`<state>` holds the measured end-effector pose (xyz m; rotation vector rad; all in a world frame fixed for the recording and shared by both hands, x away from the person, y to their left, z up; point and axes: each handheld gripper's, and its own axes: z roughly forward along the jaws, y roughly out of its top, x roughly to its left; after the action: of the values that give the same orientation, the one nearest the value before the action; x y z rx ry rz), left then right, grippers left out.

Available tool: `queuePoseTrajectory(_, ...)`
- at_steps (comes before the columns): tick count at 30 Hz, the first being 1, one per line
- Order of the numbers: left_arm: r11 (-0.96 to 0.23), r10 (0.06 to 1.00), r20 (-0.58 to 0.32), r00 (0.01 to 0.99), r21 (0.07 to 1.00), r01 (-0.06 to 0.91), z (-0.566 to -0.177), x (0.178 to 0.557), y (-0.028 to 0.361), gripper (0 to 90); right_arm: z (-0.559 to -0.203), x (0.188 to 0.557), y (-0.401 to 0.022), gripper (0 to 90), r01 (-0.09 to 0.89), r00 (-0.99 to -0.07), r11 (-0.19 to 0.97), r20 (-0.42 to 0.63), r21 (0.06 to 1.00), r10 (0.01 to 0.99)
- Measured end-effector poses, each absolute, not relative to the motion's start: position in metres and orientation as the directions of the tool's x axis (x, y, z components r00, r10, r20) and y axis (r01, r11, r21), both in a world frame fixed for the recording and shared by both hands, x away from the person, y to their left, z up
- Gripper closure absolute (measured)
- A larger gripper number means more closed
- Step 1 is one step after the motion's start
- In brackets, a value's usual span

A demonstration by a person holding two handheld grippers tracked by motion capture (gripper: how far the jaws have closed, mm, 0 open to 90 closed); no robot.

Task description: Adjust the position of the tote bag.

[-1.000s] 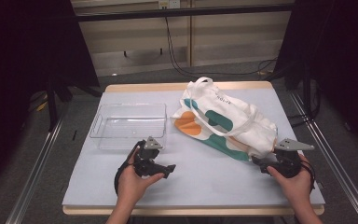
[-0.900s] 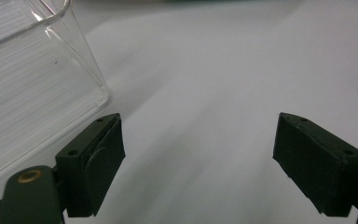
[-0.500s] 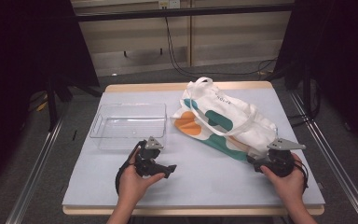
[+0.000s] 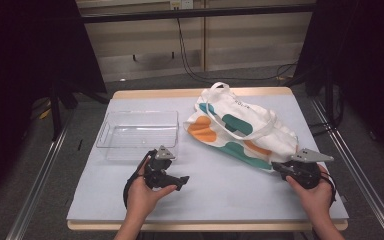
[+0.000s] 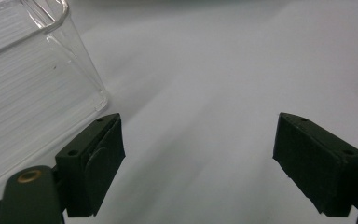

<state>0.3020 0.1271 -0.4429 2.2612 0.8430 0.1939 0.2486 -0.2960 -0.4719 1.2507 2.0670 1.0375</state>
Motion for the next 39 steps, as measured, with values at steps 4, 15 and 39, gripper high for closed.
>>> queuePoseTrajectory(4,-0.541,0.617,-0.099,0.781,0.667,0.512,-0.443,0.303,0.123,16.2,-0.473,0.247,-0.296,72.6,0.486,-0.47,0.311,-0.056,0.817,0.881)
queuePoseTrajectory(15,-0.531,0.607,-0.107,0.788,0.684,0.501,-0.434,0.311,0.118,16.2,-0.472,0.234,-0.306,77.3,0.472,-0.486,0.332,-0.073,0.817,0.871)
queuePoseTrajectory(39,-0.519,0.618,-0.029,0.786,0.736,0.435,-0.403,0.391,0.047,18.0,-0.471,0.204,-0.314,77.0,0.434,-0.514,0.408,-0.151,0.803,0.844)
